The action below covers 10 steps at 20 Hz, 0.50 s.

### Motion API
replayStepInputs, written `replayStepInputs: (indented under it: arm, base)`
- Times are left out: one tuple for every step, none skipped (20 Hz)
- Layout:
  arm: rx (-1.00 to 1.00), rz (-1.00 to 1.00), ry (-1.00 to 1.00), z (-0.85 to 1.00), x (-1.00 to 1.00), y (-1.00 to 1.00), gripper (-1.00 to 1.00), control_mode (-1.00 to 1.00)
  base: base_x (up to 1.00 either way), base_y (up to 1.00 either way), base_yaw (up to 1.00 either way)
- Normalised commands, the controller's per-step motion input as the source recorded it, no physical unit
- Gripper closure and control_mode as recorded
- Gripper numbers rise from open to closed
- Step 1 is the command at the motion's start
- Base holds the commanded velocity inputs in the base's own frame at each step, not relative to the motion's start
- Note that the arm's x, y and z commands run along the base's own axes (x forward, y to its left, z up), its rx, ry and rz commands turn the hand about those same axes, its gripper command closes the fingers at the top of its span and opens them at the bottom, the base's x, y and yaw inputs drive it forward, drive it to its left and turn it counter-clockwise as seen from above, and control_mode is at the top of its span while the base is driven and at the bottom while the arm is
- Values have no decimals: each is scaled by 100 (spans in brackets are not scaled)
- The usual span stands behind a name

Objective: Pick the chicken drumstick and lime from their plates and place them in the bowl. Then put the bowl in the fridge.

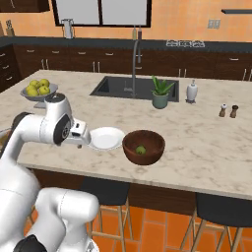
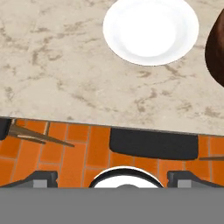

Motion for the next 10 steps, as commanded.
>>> replayStepInputs:
  arm:
    - [0, -2, 0, 10, -90, -66, -100, -100]
    - [0, -7, -1, 4, -74, -75, -100, -100]
    - [0, -4, -5, 6, -35, -46, -100, -100]
    - [0, 0, -12, 18, -1, 0, -100, -100]
    - [0, 0, -7, 13, 0, 0, -100, -100]
    - [0, 0, -4, 13, 0, 0, -100, -100]
    - [3, 0, -5, 20, -2, 9, -100, -100]
    - [7, 0, 0, 0, -2, 26, -100, -100]
    - [0, 0, 0, 0, 0, 0, -100, 100]
    - [0, 0, 0, 0, 0, 0, -100, 100]
  base:
    - [0, 0, 0]
    - [0, 0, 0]
    - [0, 0, 0]
    - [0, 0, 0]
    - [0, 0, 0]
    - [0, 0, 0]
    - [0, 0, 0]
    - [0, 0, 0]
    - [-24, 76, 0]
    - [-36, 88, 0]
